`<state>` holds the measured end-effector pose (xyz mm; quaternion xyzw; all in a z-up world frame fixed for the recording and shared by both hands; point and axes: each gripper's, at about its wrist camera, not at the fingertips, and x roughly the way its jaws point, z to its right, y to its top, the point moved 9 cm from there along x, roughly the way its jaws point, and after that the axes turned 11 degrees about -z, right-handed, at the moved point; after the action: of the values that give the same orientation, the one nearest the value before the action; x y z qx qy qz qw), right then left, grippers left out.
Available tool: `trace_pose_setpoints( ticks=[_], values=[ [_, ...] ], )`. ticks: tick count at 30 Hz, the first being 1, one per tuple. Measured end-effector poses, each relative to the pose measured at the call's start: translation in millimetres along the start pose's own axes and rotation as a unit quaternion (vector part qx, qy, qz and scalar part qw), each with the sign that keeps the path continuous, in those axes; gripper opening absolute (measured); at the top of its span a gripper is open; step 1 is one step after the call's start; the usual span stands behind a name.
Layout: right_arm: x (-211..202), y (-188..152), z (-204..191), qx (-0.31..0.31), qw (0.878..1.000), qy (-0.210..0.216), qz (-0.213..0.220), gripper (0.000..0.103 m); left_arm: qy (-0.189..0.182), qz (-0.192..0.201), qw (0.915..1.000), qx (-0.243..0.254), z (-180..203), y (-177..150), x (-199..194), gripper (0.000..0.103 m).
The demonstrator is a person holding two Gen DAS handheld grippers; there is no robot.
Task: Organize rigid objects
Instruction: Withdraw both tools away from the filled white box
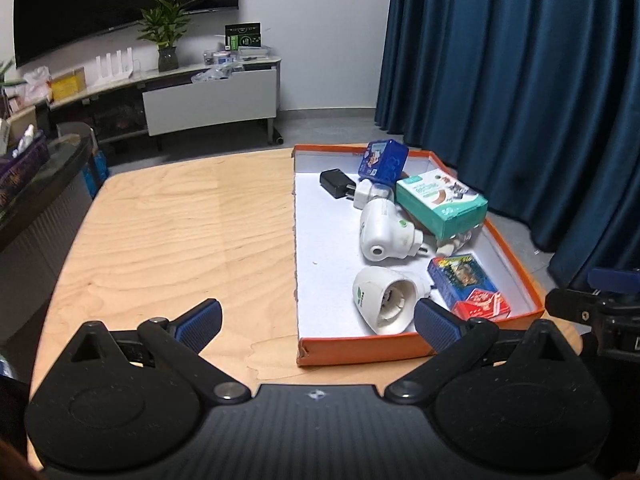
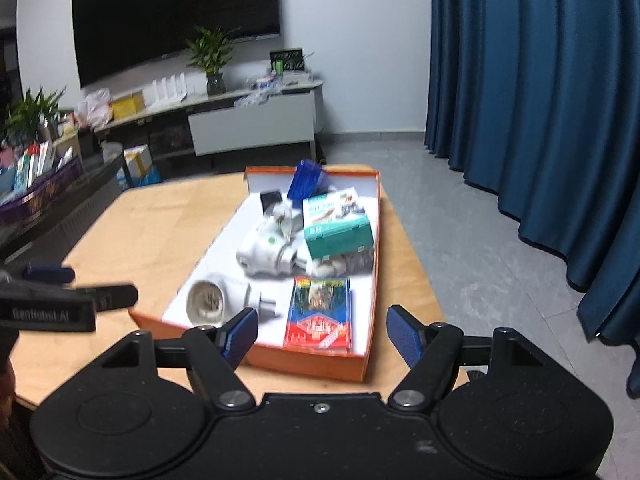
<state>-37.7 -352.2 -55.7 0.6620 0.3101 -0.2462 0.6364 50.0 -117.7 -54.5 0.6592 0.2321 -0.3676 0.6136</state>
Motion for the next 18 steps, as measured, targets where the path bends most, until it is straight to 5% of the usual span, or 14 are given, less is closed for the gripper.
trace_pose_setpoints(
  ticks=[5,18],
  values=[
    [3.8,-8.4,-0.5,0.0,1.0,0.002,-0.015,0.085,0.027,-0.017,0.9994,0.015,3.9,-7.7,5.8,0.103],
    [17.6,-16.3,-3.2,0.008,0.999,0.002,-0.047,0.085,0.032,-0.045,0.9984,-0.01,1.3,-21.6,14.0,0.103]
  ],
)
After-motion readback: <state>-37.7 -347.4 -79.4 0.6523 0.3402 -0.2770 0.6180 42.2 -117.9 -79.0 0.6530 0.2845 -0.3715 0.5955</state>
